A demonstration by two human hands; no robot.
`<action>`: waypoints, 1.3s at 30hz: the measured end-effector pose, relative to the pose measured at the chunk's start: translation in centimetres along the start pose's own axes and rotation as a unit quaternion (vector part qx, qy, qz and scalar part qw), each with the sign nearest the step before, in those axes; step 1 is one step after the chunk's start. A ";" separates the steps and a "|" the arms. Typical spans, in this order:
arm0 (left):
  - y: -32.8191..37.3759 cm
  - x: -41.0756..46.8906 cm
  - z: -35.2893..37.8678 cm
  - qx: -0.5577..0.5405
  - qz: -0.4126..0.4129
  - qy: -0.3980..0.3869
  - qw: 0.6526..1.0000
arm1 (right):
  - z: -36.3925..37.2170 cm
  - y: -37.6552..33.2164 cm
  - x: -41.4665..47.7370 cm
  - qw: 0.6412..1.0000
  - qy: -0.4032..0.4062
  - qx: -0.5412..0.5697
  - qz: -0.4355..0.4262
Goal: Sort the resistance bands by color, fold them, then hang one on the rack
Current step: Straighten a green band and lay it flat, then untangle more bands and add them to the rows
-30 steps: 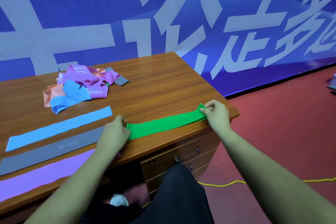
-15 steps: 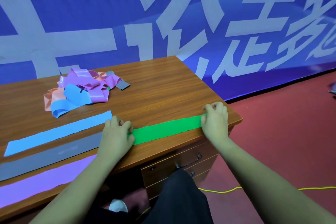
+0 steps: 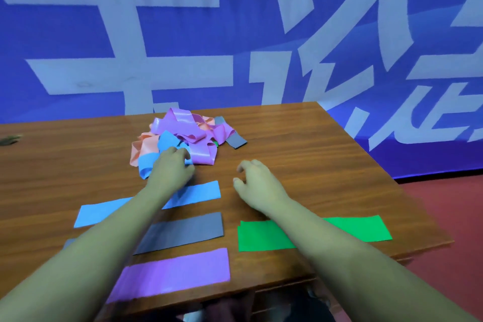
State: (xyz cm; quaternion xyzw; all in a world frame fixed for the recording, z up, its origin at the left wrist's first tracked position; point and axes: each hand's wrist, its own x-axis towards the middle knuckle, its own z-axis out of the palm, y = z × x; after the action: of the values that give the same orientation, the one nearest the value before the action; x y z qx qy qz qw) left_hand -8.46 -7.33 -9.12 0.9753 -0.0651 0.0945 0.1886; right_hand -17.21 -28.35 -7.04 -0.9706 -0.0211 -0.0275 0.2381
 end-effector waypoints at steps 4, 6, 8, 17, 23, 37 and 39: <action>-1.7 2.7 1.2 0.024 -0.011 -0.009 1.000 | 2.4 -2.2 5.2 1.000 -0.002 0.026 0.012; -1.9 3.5 2.0 0.002 -0.009 -0.002 1.000 | 3.8 -2.8 7.6 0.999 0.002 0.044 0.016; -2.1 3.9 2.7 -0.049 -0.005 0.012 0.999 | 5.2 -3.0 9.5 0.997 -0.002 0.076 0.034; -2.0 3.5 1.6 -0.183 0.048 0.051 0.981 | 5.5 -3.3 11.2 0.944 0.068 0.318 0.064; 1.1 2.1 -5.2 -0.345 0.078 0.060 0.934 | -2.5 -6.6 9.0 0.902 0.111 0.416 -0.037; 9.4 -1.2 -14.6 -0.503 0.094 0.020 0.859 | -14.1 -9.4 4.0 0.856 0.148 0.495 -0.006; 10.7 -1.8 -15.8 -0.528 0.084 0.014 0.845 | -14.4 -8.6 2.9 0.836 0.082 0.543 0.009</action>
State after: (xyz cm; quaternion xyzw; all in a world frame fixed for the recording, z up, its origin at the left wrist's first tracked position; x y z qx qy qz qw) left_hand -14.45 -11.02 8.66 0.7180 -0.1847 0.0750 0.6669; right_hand -15.45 -27.29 9.86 -0.6798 -0.0042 -0.0887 0.7280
